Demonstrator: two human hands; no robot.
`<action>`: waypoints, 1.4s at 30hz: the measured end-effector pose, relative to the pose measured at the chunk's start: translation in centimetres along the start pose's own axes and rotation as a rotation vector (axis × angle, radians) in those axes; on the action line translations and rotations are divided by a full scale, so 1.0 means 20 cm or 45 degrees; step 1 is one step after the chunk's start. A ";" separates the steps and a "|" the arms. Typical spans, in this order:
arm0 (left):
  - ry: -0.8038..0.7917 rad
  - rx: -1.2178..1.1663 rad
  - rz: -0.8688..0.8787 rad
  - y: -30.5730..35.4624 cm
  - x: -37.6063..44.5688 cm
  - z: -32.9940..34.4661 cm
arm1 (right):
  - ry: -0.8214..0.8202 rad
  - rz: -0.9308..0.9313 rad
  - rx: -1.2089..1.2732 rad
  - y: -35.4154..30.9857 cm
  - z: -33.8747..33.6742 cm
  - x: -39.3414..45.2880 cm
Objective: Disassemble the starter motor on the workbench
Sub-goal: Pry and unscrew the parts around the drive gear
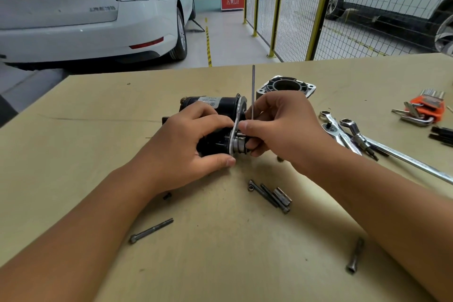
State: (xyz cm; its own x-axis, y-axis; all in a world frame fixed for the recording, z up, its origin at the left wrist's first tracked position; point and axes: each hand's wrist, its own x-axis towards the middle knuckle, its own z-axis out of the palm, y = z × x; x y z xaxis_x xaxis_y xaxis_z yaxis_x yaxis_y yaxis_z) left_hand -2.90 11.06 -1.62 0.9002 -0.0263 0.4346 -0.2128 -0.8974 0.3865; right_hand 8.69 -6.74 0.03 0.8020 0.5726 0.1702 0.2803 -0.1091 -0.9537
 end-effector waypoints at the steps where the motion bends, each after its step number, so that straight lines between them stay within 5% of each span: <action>1: -0.001 0.002 0.000 0.00 0.00 0.00 | 0.000 0.006 0.016 0.00 0.00 0.00; 21: 0.026 0.017 0.028 0.00 0.00 0.01 | -0.191 -0.491 -0.291 0.05 -0.06 0.02; 28: 0.022 0.018 0.005 0.00 0.00 0.01 | -0.328 -1.055 -0.922 0.01 -0.09 0.00; 36: 0.017 0.025 -0.006 -0.01 -0.01 0.01 | -0.474 -1.115 -1.339 -0.05 -0.11 -0.08; 42: 0.008 0.027 -0.023 -0.02 -0.01 0.01 | -0.428 -1.178 -1.291 0.01 -0.09 -0.09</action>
State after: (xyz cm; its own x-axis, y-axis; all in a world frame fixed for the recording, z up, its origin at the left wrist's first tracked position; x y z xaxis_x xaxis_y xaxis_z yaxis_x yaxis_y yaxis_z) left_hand -2.89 11.29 -1.88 0.9015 -0.0069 0.4328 -0.1882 -0.9067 0.3774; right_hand 8.14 -9.23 0.01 0.0002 0.9059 0.4235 0.9959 -0.0387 0.0824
